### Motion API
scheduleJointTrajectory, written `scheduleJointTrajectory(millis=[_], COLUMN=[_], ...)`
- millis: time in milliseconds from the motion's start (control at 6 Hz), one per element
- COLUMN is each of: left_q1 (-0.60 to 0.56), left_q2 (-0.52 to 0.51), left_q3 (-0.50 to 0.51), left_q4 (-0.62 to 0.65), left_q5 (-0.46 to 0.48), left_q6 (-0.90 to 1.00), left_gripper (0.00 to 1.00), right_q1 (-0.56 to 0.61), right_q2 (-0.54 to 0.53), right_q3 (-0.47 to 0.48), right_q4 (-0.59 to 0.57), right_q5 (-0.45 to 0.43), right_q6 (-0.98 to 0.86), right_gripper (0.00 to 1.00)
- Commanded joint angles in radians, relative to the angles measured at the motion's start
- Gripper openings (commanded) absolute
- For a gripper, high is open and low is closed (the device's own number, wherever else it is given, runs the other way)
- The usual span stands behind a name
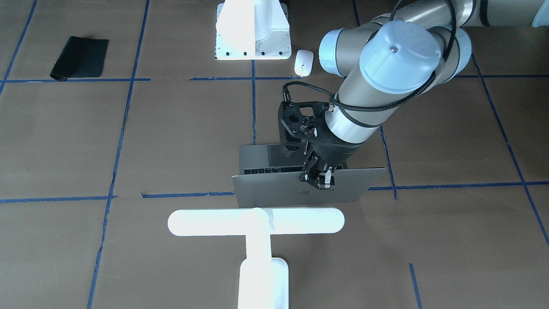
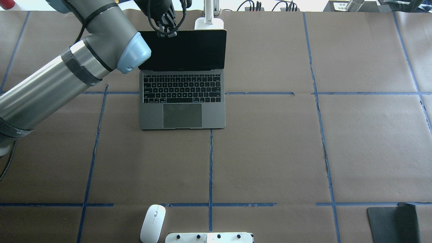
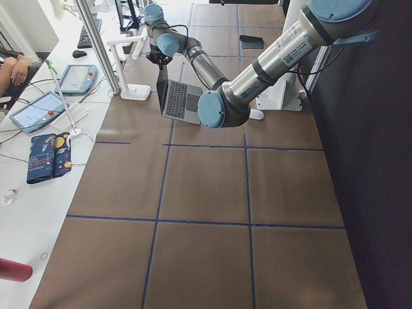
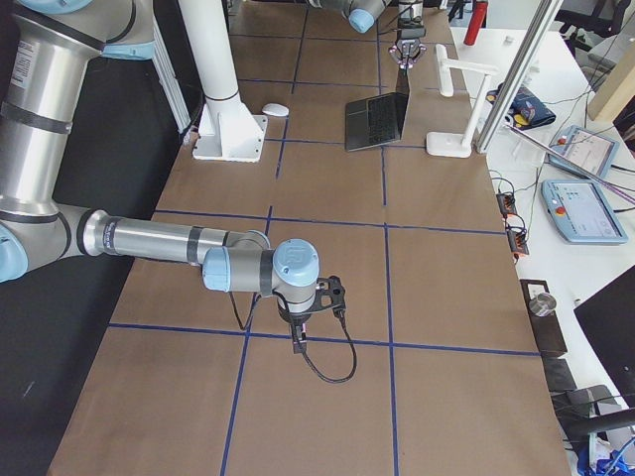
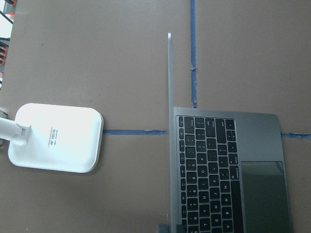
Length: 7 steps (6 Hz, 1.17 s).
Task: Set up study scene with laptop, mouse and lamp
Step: 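Slide the laptop with the left gripper toward the white lamp, then release the laptop and lift the left gripper back toward its side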
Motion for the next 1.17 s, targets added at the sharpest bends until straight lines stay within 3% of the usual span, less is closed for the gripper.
scheduleJointTrajectory(millis=[0, 500, 833, 1000], left_q1=[0.042, 0.048, 0.042, 0.040], left_q2=[-0.049, -0.044, -0.034, 0.068], left_q3=[0.064, 0.065, 0.039, -0.087], left_q4=[-0.033, -0.033, -0.028, -0.022], left_q5=[0.099, 0.101, 0.099, 0.099], left_q6=[-0.009, -0.026, -0.028, -0.031], left_gripper=[0.17, 0.48, 0.58, 0.58], right_q1=[0.000, 0.000, 0.000, -0.002], right_q2=[0.000, 0.003, 0.005, 0.005], right_q3=[-0.011, -0.014, -0.016, -0.016], right_q4=[0.000, 0.000, 0.000, 0.000], right_q5=[0.000, 0.000, 0.000, 0.000], right_q6=[0.000, 0.000, 0.000, 0.000], right_gripper=[1.00, 1.00, 1.00, 1.00])
